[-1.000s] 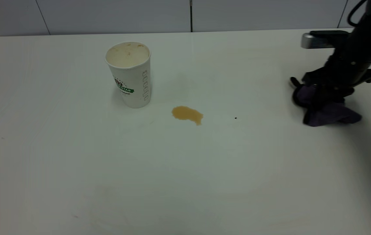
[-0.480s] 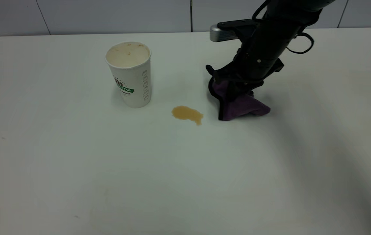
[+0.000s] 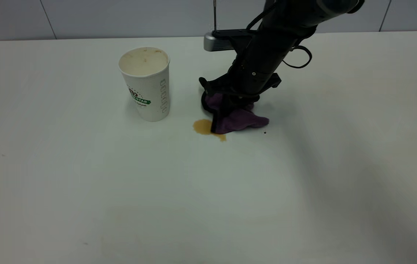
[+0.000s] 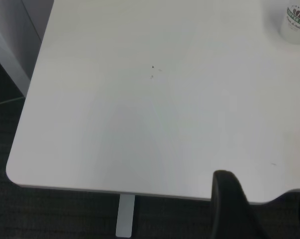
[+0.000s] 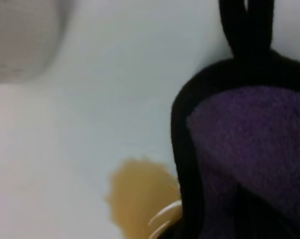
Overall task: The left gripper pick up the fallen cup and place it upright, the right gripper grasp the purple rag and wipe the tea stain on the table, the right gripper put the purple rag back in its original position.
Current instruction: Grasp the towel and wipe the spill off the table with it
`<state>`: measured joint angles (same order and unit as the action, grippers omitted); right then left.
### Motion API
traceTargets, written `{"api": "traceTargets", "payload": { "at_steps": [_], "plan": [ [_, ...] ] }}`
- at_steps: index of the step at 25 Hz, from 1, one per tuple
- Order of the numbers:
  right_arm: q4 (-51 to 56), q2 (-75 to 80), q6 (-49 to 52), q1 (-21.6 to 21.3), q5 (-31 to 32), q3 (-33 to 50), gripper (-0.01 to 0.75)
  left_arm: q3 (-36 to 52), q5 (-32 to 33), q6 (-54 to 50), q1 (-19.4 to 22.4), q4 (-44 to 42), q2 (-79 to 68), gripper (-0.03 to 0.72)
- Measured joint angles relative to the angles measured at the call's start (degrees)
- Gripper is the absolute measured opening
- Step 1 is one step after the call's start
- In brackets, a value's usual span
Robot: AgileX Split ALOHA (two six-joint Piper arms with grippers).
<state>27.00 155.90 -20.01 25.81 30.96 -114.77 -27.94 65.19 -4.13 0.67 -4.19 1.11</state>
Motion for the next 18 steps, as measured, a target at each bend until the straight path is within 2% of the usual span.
{"api": "traceTargets", "payload": {
  "at_steps": [4, 9, 15, 18],
  "plan": [
    [1.19, 2.13, 0.0, 2.54, 1.22, -3.81, 0.073, 0.0, 0.0, 0.0, 0.0, 0.0, 0.0, 0.377],
    [2.43, 2.6, 0.1, 4.47, 3.83, -4.76, 0.073, 0.0, 0.0, 0.0, 0.0, 0.0, 0.0, 0.377],
    [1.32, 2.6, 4.04, 5.5, 12.92, -5.06, 0.073, 0.0, 0.0, -0.05, 0.0, 0.0, 0.0, 0.377],
    [-3.57, 2.4, 9.75, 5.5, 17.17, -5.37, 0.072, 0.0, 0.0, -0.05, 0.0, 0.0, 0.0, 0.377]
  ]
}}
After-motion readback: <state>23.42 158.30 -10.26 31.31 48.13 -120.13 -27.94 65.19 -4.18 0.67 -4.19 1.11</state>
